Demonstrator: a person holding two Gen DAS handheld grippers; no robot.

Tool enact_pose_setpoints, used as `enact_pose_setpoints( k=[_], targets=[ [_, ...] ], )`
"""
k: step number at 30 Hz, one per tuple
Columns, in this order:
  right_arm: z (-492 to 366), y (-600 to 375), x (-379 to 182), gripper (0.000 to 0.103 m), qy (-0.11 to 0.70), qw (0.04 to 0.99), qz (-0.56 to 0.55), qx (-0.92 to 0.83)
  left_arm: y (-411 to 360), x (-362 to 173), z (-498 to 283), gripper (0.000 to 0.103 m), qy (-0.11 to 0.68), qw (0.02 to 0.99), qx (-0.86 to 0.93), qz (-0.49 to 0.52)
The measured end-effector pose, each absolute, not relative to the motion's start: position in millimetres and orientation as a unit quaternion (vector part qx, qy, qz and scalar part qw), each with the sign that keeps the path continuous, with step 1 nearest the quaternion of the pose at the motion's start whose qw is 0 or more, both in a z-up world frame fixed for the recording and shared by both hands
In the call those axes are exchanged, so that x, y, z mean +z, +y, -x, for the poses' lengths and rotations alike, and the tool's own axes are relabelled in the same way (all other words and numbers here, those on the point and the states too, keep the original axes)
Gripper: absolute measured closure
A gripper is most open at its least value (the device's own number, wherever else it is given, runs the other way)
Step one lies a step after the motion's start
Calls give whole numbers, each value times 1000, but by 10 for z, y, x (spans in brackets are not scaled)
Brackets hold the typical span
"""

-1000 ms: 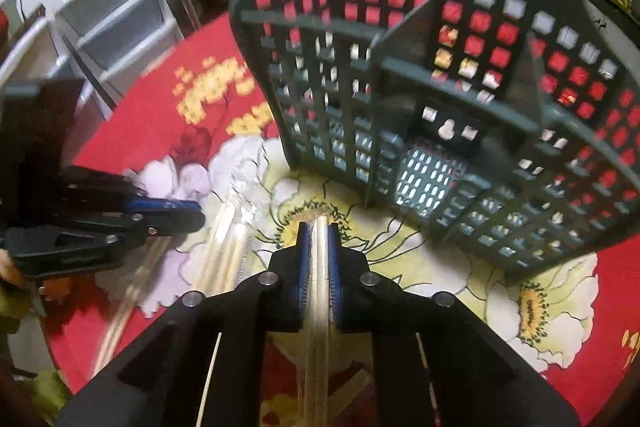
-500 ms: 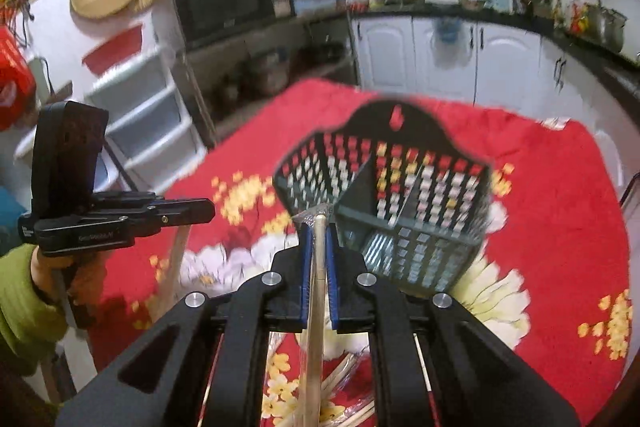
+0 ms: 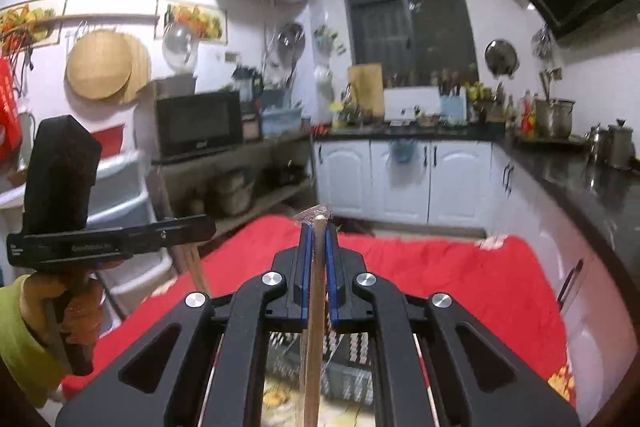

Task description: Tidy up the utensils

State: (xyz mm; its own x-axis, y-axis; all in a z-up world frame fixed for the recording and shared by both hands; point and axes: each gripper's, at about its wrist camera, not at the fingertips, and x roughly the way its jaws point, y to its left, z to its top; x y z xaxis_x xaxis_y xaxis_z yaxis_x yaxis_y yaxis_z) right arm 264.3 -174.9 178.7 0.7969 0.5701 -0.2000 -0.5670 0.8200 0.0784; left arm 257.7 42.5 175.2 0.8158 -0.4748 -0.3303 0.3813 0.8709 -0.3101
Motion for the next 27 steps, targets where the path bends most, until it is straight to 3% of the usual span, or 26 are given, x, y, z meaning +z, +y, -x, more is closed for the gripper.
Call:
enact_pose_setpoints(
  k=[12,27],
  targets=[
    [-3133,-1811,1907,96,48,970,-31,237,436,2098,-2963,101,157,972,-159,75],
    [-3401,-1686,1356,96,60,981,-14,184,430,1443,-3105,101,164,978,-117,56]
  ],
)
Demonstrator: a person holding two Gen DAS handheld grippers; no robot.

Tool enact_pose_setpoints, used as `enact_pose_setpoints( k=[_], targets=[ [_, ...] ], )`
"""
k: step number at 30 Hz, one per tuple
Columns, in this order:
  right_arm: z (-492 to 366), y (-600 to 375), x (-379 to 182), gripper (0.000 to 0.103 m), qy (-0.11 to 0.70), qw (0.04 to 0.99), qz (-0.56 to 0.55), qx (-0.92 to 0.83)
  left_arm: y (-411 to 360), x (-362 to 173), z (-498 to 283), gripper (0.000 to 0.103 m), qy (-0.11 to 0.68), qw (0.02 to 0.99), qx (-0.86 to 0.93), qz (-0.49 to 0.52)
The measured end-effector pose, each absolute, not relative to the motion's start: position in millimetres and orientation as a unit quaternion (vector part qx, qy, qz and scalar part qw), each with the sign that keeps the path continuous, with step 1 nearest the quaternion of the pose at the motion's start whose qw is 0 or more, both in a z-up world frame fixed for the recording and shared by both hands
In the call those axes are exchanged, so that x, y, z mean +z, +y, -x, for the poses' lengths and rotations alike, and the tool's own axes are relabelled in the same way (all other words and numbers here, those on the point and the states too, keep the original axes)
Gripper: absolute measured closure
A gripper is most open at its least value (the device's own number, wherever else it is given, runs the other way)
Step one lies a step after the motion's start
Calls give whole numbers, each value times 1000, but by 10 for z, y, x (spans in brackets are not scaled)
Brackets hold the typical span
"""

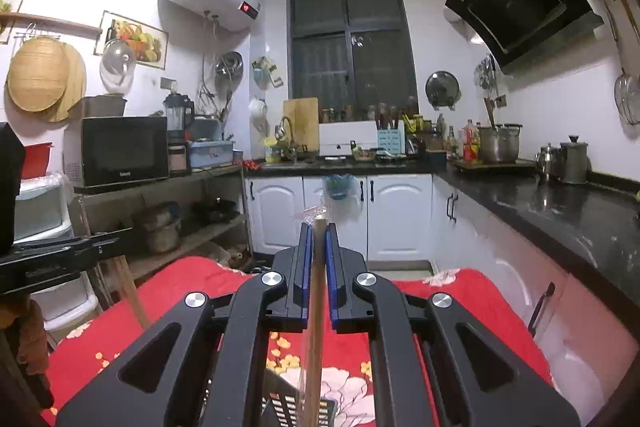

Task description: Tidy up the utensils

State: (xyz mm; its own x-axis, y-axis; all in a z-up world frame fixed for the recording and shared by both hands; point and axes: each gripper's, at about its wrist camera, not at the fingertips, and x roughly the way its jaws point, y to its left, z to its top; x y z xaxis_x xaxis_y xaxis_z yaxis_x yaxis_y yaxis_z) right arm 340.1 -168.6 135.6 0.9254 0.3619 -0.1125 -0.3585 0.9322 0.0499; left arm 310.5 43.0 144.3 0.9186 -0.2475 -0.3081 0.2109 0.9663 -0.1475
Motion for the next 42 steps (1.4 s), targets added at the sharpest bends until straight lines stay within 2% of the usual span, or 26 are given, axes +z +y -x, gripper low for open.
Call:
enact_pose_setpoints(
  k=[7,10,11,15,17,19,21,23,25,26,30,42],
  targets=[
    [-3408,-1666,1188,93,87,979,-28,182,411,1308,-3059,101,168,977,-122,58],
    [-3380,-1672,1140,83,92,980,-25,177,417,1268,-3035,101,171,974,-138,62],
    [-3362,-1682,1119,75,93,980,-26,173,419,1251,-3032,101,174,973,-138,61],
    [-3315,-1709,1105,67,94,980,-25,171,445,1192,-3022,100,184,971,-139,67],
    [-3274,-1739,1092,62,96,981,-27,168,466,1170,-3001,95,186,971,-136,69],
    [-3215,-1771,1071,58,99,980,-28,169,504,1162,-2982,75,188,971,-131,74],
    [-3154,-1788,1055,54,100,981,-24,168,523,1160,-2949,62,185,971,-129,82],
    [-3101,-1798,1033,53,103,981,-18,166,557,1176,-2916,54,181,972,-124,86],
    [-3059,-1807,1016,51,108,980,-15,165,548,1197,-2887,39,176,974,-114,86],
    [-3042,-1809,1009,50,110,980,-14,166,552,1205,-2868,36,173,975,-110,85],
    [-2949,-1811,978,46,117,978,-7,172,580,1203,-2780,12,166,978,-98,80],
    [-2677,-1729,913,40,150,969,18,195,635,1043,-2496,10,178,976,-90,92]
  ],
)
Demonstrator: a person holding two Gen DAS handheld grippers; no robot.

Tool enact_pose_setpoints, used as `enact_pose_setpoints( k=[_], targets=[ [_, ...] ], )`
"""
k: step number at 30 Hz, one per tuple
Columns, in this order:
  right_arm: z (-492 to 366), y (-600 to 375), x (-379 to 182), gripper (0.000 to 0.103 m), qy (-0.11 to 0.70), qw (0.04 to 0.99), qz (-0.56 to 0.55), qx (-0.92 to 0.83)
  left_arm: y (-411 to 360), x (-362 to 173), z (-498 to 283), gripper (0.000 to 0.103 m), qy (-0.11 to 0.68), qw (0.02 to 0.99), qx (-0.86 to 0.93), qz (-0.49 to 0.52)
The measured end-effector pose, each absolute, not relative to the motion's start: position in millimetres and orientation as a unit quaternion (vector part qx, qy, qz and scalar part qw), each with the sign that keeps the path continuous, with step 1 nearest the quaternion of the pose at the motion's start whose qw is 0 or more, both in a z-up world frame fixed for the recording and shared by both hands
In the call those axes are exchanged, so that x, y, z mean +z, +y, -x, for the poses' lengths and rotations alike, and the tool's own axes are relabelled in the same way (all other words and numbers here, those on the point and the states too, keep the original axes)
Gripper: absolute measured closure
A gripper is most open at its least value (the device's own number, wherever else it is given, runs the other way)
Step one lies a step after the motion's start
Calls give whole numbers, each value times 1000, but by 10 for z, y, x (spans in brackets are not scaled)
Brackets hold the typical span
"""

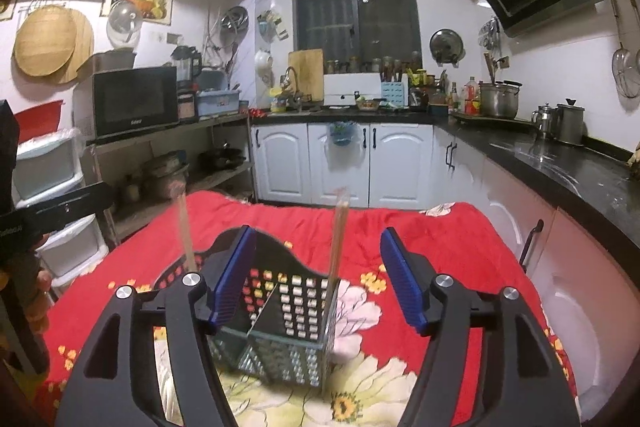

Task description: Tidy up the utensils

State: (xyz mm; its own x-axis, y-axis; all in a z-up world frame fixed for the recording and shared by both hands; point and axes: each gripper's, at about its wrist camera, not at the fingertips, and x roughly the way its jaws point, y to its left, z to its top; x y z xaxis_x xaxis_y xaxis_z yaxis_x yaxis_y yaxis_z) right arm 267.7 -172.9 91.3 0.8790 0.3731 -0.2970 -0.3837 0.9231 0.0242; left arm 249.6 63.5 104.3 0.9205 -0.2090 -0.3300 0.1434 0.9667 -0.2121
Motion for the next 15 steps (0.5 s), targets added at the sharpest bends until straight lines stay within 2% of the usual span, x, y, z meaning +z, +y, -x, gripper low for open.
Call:
enact_pose_setpoints(
  k=[15],
  targets=[
    [-2352,-1570,621,40,228,943,52,235,743,576,-2278,10,244,960,-81,107]
  ],
)
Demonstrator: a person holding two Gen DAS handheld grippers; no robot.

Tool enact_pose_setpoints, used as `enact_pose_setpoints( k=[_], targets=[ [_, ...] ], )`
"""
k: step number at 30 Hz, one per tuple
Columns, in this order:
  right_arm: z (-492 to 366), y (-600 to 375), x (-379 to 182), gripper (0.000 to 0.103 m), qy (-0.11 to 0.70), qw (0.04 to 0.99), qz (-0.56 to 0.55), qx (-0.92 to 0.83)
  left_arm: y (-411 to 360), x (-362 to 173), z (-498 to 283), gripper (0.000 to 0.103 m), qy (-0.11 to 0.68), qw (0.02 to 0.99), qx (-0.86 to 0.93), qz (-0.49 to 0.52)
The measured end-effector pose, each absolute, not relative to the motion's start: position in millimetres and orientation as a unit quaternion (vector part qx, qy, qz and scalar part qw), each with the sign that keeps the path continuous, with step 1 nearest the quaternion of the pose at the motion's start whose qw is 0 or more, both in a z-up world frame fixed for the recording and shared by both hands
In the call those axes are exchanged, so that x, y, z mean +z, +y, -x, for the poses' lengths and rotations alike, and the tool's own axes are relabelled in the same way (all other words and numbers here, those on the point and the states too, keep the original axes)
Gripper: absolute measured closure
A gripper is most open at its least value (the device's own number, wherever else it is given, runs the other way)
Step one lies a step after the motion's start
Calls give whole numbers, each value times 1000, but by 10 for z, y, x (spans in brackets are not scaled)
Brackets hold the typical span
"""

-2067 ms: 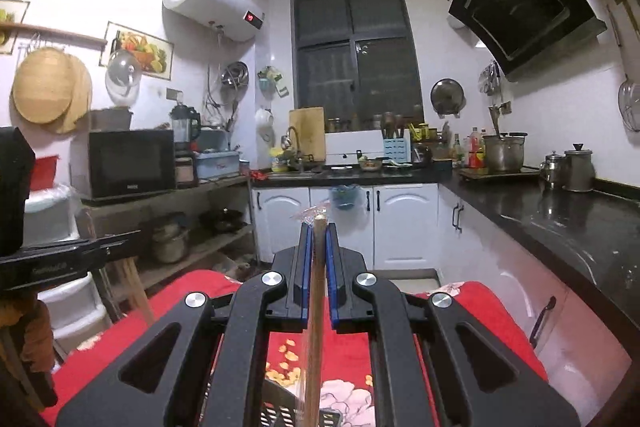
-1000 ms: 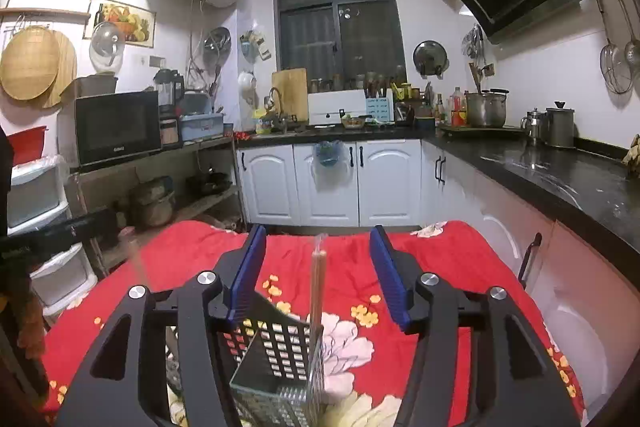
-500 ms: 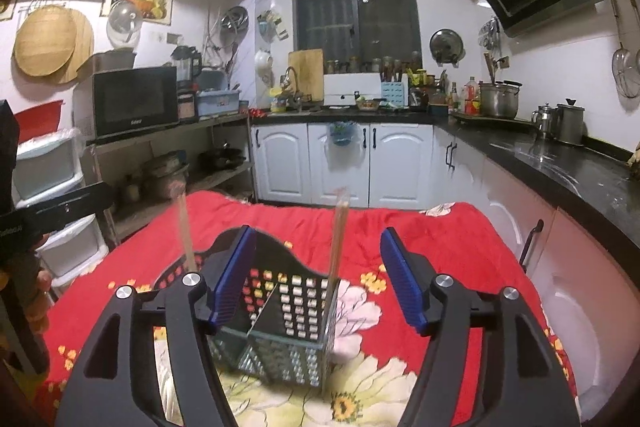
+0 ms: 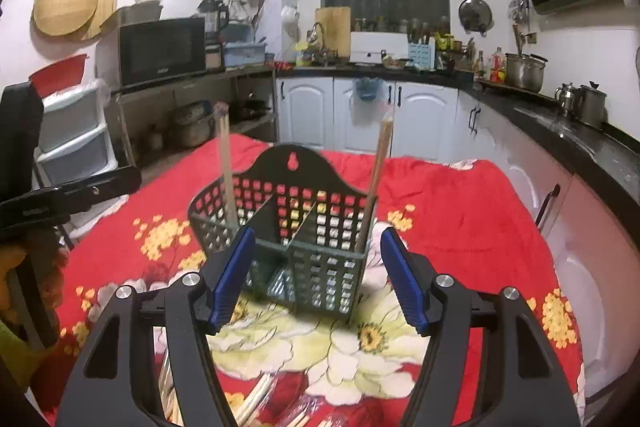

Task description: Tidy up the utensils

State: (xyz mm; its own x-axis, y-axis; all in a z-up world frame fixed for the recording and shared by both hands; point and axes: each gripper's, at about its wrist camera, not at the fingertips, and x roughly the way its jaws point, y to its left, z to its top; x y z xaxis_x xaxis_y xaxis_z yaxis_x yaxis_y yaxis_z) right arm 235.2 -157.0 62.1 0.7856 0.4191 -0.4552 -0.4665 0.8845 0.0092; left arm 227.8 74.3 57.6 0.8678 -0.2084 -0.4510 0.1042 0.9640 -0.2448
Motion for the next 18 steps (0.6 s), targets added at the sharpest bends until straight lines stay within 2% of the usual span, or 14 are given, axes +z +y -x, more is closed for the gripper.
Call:
enact_pose_setpoints(
  k=[8,14,15,18],
  targets=[
    [-2248,-1448,432,41,271,924,68,261,851,354,-2213,10,276,951,-66,122],
    [-2193,-1366,268,53,311,905,76,281,925,195,-2177,10,304,942,-67,128],
    [-2190,-1359,250,56,317,902,77,283,932,156,-2178,13,312,939,-67,129],
    [-2175,-1332,178,62,335,892,83,291,932,47,-2189,34,337,929,-74,133]
  ],
)
